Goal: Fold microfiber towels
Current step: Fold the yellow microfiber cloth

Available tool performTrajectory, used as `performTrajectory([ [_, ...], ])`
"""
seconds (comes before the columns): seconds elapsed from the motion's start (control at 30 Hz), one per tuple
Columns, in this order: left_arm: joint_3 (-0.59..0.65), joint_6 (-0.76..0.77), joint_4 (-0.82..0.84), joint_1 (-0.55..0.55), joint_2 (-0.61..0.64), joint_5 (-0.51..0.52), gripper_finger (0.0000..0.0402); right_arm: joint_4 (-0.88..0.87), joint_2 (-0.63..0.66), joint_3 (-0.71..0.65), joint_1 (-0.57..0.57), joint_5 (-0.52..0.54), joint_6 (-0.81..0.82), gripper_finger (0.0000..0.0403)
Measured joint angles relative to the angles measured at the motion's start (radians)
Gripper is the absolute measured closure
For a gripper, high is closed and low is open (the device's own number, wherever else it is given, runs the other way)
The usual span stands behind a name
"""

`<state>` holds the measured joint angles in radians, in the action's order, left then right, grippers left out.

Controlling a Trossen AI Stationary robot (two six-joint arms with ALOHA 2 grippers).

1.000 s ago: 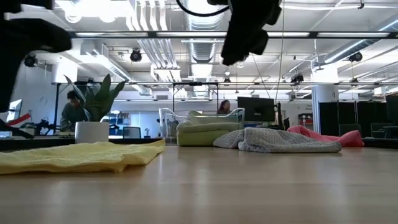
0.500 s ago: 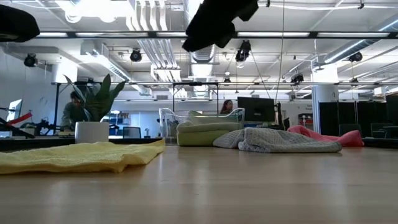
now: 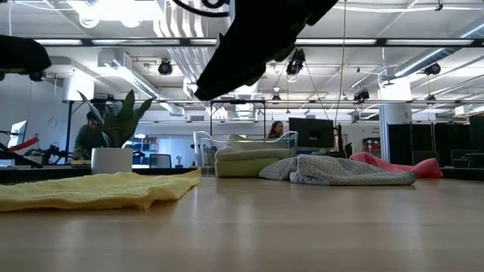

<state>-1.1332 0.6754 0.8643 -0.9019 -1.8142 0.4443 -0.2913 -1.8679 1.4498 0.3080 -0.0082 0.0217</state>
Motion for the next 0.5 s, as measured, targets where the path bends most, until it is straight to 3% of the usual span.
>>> performTrajectory([
  [0.37,0.069,0.002,-0.116,0.010,-0.006,0.013,0.0282,0.192,-0.107,0.000,0.000,-0.076,-0.050,0.0227],
  [0.5,0.094,0.078,-0.123,0.020,-0.002,0.028,0.0282,0.212,-0.148,0.000,0.000,-0.078,-0.049,0.0227],
])
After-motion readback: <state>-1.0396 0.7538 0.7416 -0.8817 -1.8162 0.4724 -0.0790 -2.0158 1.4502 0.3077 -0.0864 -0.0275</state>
